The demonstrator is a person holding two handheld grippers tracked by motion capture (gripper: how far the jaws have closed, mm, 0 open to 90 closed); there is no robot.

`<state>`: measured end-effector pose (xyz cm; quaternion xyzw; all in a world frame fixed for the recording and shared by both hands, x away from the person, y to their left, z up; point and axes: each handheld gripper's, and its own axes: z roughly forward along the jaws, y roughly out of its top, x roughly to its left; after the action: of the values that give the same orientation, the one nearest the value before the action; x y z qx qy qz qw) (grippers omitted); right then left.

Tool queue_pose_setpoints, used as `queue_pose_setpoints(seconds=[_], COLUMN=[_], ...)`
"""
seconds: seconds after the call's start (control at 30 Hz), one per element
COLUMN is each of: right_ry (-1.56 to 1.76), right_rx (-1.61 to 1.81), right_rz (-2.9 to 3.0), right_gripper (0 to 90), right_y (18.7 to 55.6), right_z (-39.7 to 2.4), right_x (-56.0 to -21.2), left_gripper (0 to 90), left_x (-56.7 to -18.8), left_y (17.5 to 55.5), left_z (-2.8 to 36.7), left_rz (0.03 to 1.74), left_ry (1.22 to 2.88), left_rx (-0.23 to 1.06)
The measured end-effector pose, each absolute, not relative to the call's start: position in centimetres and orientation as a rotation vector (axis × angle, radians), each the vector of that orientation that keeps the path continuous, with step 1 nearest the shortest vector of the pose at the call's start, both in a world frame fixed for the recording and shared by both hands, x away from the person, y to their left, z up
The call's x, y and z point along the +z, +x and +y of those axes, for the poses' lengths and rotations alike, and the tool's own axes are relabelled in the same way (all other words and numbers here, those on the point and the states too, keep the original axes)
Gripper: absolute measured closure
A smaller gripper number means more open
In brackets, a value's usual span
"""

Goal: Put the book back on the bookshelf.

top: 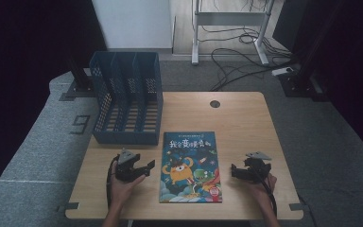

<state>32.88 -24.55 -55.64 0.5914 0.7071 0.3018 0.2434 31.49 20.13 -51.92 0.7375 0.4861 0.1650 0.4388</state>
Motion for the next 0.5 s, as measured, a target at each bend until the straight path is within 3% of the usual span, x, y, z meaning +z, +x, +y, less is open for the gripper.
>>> queue_pose_setpoints(seconds=[0.5], right_ry=[1.616], right_rx=[0.833], right_rz=[1.913], right_gripper=[3.8], right_y=[32.84], right_z=[-24.73], right_x=[-55.62], left_gripper=[21.2], left_x=[-51.94], left_y=[31.45], left_z=[20.0], left_rz=[1.21], left_ry=[1.847], left_rx=[0.375])
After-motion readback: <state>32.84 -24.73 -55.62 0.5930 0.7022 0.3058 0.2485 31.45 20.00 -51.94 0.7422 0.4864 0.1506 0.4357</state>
